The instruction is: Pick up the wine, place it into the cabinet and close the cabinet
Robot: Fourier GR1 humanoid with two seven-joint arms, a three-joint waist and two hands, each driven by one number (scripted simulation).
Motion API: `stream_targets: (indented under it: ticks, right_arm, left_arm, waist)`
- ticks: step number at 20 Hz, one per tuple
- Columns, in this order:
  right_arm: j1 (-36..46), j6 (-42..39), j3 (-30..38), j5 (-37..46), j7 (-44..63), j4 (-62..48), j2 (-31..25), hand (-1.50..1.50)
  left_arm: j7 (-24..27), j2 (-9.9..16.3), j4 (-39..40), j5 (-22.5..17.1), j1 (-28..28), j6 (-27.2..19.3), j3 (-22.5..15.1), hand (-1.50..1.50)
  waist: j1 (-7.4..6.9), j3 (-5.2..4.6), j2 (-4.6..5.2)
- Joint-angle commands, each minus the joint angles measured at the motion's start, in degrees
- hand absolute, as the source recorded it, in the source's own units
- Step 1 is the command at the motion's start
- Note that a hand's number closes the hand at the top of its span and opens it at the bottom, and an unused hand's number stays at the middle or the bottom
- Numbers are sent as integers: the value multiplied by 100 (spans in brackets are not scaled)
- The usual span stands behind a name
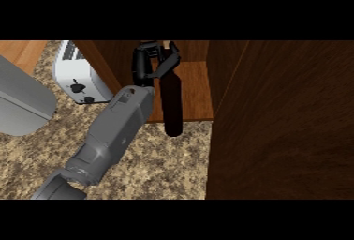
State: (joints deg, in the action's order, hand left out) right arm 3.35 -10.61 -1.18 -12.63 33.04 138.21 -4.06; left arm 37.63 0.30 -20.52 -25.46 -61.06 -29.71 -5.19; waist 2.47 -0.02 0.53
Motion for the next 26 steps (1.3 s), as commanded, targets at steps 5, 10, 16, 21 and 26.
stream_targets:
  ticks: [5, 10, 16, 21, 26]
  right_arm:
    - [-160, -15, 16, -331, 43, 405, 48, -150]
    - [24, 8, -14, -281, 153, 405, -18, -150]
    - [83, -73, -2, -408, 34, 311, -23, -150]
    - [21, -87, 90, -395, 31, 246, -47, -150]
    - [-250, -130, 60, -503, 160, 613, -59, -150]
  left_arm:
    - [6, -27, 520, -416, -443, 279, 716, 150]
    - [538, 72, 751, -494, 14, 952, 835, 150]
    - [614, -30, 1055, -606, -362, 484, 922, 150]
    - [581, 150, 1300, -355, -287, 530, 888, 150]
    - [793, 36, 1444, -178, -183, 224, 799, -150]
  waist:
    - [45, -1, 32]
    - [34, -4, 43]
    - [200, -1, 80]
    - [119, 1, 71]
    - [187, 1, 63]
